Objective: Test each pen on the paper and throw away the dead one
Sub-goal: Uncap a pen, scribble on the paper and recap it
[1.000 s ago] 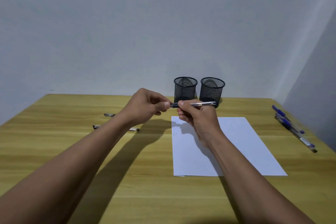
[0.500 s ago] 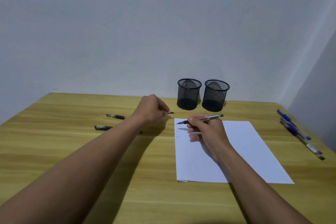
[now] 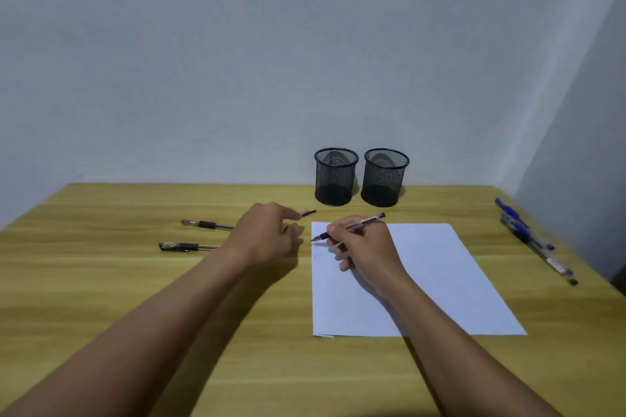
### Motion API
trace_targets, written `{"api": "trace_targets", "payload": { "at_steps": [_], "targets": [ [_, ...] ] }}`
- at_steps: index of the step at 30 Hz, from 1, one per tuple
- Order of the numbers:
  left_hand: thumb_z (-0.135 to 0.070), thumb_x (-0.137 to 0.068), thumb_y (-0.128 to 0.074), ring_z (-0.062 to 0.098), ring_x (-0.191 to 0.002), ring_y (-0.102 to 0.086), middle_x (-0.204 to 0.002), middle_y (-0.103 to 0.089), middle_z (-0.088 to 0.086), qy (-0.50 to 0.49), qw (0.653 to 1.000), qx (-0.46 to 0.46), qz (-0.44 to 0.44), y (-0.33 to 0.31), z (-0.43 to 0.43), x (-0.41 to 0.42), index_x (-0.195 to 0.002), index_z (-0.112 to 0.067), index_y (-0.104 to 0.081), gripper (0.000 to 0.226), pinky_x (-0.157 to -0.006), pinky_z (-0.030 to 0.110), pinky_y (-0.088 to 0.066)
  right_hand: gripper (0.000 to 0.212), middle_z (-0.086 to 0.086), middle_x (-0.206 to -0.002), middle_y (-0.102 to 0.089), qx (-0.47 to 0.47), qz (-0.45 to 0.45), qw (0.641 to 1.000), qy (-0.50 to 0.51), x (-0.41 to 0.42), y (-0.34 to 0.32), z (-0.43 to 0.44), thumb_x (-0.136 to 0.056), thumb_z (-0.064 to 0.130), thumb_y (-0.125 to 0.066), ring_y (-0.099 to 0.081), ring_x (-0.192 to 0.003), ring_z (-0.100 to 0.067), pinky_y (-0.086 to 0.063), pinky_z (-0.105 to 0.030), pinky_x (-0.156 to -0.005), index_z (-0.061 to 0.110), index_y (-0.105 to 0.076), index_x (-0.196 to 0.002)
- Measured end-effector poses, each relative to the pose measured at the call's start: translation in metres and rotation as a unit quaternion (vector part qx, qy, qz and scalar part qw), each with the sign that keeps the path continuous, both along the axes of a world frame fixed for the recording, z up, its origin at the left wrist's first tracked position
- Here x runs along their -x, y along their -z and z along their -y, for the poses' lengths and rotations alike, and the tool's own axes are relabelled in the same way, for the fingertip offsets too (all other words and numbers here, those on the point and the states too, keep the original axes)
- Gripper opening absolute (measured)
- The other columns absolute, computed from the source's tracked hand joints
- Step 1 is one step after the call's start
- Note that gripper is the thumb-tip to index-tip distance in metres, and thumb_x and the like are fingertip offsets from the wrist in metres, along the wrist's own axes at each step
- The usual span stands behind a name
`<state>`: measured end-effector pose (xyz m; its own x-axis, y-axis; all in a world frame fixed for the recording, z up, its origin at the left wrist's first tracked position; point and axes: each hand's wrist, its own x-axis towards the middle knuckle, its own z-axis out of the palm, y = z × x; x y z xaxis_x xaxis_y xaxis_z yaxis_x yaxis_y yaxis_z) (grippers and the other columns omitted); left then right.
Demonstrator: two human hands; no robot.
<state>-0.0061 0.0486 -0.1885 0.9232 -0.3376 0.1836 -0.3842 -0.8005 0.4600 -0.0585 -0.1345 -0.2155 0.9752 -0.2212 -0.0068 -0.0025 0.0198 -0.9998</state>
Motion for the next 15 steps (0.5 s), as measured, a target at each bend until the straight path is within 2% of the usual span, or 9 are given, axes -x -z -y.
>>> {"api": "trace_targets", "payload": {
  "at_steps": [3,5,10,15],
  "targets": [
    [-0.056,-0.082,-0.057,0.023,-0.1,-0.067,-0.107,-0.073,0.0,0.03,0.998,-0.043,-0.029,0.006,-0.011,0.035,-0.105,-0.02,-0.07,0.045,-0.086,0.039,-0.056,0.011,-0.014,-0.071,-0.064,0.034,0.009,0.999,-0.007,0.005,-0.003,-0.002,-0.093,0.008,-0.07,-0.054,-0.065,-0.023,-0.045,-0.031,-0.05,-0.003,-0.072,-0.09],
    [-0.062,-0.08,-0.054,0.024,-0.093,-0.063,-0.101,-0.069,0.0,0.051,0.994,-0.095,-0.031,0.01,-0.009,0.052,-0.094,-0.02,-0.066,0.046,-0.08,0.042,-0.055,0.012,-0.016,-0.071,-0.062,0.05,0.018,0.999,-0.001,0.009,-0.005,-0.004,-0.092,0.007,-0.07,-0.053,-0.065,-0.026,-0.045,-0.031,-0.048,-0.006,-0.071,-0.091],
    [-0.056,-0.091,-0.051,0.026,-0.12,-0.055,-0.137,-0.056,-0.001,0.062,0.989,-0.132,-0.026,0.018,-0.005,0.069,-0.127,-0.021,-0.063,0.051,-0.096,0.038,-0.048,0.013,-0.015,-0.063,-0.059,0.09,0.033,0.995,0.022,0.019,-0.006,-0.007,-0.091,0.006,-0.069,-0.052,-0.056,-0.025,-0.042,-0.031,-0.044,-0.007,-0.065,-0.088],
    [-0.055,-0.092,-0.051,0.029,-0.113,-0.056,-0.125,-0.058,0.003,0.056,0.987,-0.146,-0.036,0.017,-0.003,0.07,-0.122,-0.016,-0.063,0.051,-0.092,0.041,-0.048,0.019,-0.012,-0.057,-0.065,0.118,0.021,0.992,0.042,0.027,0.011,-0.006,-0.086,0.021,-0.069,-0.055,-0.051,-0.025,-0.043,-0.036,-0.05,0.01,-0.06,-0.074]
  ]
}}
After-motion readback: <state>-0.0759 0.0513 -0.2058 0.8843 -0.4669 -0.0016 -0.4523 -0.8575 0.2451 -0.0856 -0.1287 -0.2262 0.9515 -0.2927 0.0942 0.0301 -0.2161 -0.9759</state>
